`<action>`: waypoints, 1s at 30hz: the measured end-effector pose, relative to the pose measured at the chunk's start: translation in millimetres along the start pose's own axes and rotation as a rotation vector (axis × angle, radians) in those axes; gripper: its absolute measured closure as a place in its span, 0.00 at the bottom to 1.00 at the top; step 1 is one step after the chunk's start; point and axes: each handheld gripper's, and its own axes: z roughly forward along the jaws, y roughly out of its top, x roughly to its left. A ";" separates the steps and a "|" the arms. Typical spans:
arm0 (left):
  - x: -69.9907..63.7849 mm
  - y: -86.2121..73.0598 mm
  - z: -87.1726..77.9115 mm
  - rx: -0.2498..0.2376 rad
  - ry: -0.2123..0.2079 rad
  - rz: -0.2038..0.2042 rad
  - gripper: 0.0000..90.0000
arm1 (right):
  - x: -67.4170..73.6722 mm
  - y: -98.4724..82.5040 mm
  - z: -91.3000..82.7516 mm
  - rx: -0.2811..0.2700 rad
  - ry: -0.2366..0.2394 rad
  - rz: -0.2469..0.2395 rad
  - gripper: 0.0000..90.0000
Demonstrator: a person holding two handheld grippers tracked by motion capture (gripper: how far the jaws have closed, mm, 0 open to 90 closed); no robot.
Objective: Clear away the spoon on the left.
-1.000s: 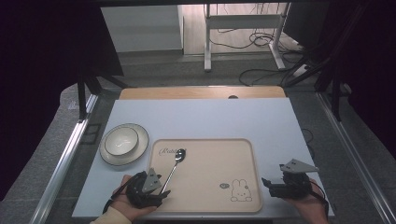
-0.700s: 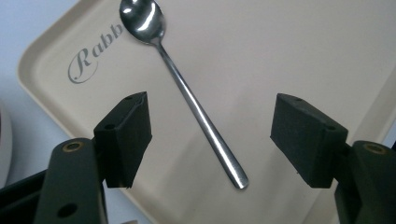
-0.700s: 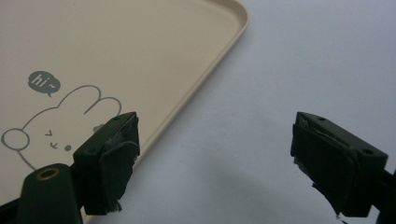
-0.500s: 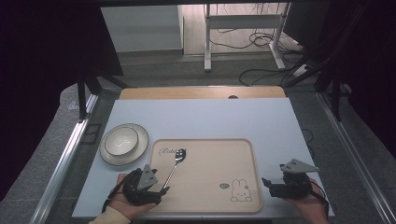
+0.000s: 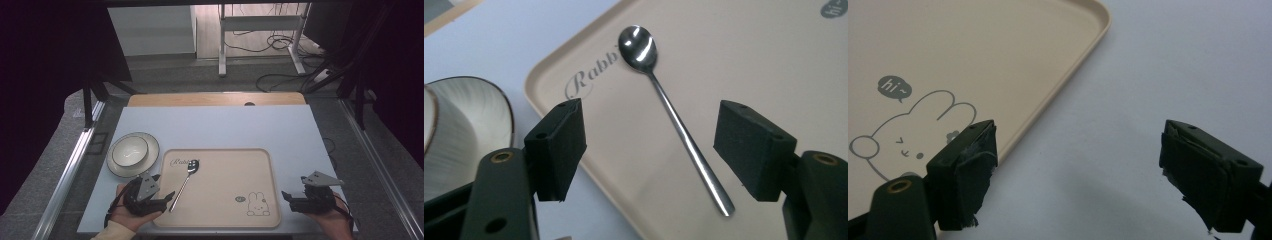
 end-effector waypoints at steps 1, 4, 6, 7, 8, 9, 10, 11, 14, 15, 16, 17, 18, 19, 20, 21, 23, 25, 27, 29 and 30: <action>0.3 -0.4 -0.5 -0.004 0.004 -0.003 0.32 | -0.1 0.1 -0.4 -0.001 -0.001 0.000 0.17; 2.4 -2.3 -3.3 -0.008 0.013 -0.004 0.32 | 0.4 0.9 0.1 -0.002 -0.001 -0.001 0.17; 5.2 -4.5 -6.2 -0.014 0.026 -0.011 0.33 | 1.3 1.3 1.5 0.003 -0.001 -0.007 0.17; 5.2 -4.5 -6.2 -0.014 0.026 -0.011 0.33 | 1.3 1.3 1.5 0.003 -0.001 -0.007 0.17; 6.5 -5.6 -7.5 -0.019 0.030 -0.022 0.33 | 1.3 1.3 1.6 0.003 -0.001 -0.008 0.17; 8.1 -6.4 -8.7 -0.023 0.037 -0.024 0.33 | 1.1 1.2 1.4 0.003 -0.001 -0.007 0.17; 9.6 -7.5 -9.7 -0.025 0.041 -0.031 0.33 | 1.0 1.1 1.3 0.003 -0.002 -0.005 0.17; 11.4 -8.6 -10.8 -0.025 0.046 -0.034 0.33 | 0.7 0.9 1.2 0.002 -0.002 -0.004 0.17; 16.9 -12.2 -14.3 -0.024 0.060 -0.052 0.33 | 0.3 0.8 1.0 0.003 -0.003 -0.005 0.17; 19.8 -14.0 -15.9 -0.026 0.066 -0.064 0.32 | 0.6 0.8 1.2 0.002 -0.003 -0.004 0.17; 21.1 -15.1 -16.3 -0.034 0.069 -0.079 0.32 | 0.8 0.9 1.3 0.002 -0.003 -0.006 0.17; 23.9 -17.0 -17.6 -0.038 0.073 -0.096 0.32 | 1.0 1.0 1.3 0.003 -0.003 -0.005 0.17; 27.9 -19.5 -19.8 -0.041 0.079 -0.117 0.32 | 0.9 1.0 1.4 0.003 -0.003 -0.006 0.17; 27.9 -19.5 -19.8 -0.041 0.079 -0.117 0.32 | 0.9 1.0 1.4 0.003 -0.003 -0.006 0.17; 30.5 -21.1 -21.3 -0.045 0.085 -0.129 0.32 | 0.7 1.0 1.5 0.003 -0.003 -0.007 0.17; 32.2 -21.8 -22.8 -0.046 0.092 -0.134 0.32 | 0.7 1.0 1.5 0.003 -0.003 -0.007 0.17; 37.4 -23.9 -26.1 -0.054 0.101 -0.160 0.32 | 0.7 1.1 1.7 0.004 -0.003 -0.007 0.17; 41.0 -25.8 -27.7 -0.054 0.105 -0.173 0.32 | 0.9 1.0 1.9 0.005 -0.004 -0.008 0.17; 43.5 -28.3 -29.1 -0.050 0.110 -0.182 0.32 | 1.0 0.8 2.0 0.005 -0.006 -0.009 0.17; 44.4 -29.3 -29.8 -0.050 0.111 -0.185 0.32 | 0.7 0.8 2.0 0.005 -0.006 -0.008 0.17; 44.6 -29.5 -30.1 -0.051 0.112 -0.186 0.32 | 0.6 0.9 2.0 0.005 -0.006 -0.008 0.17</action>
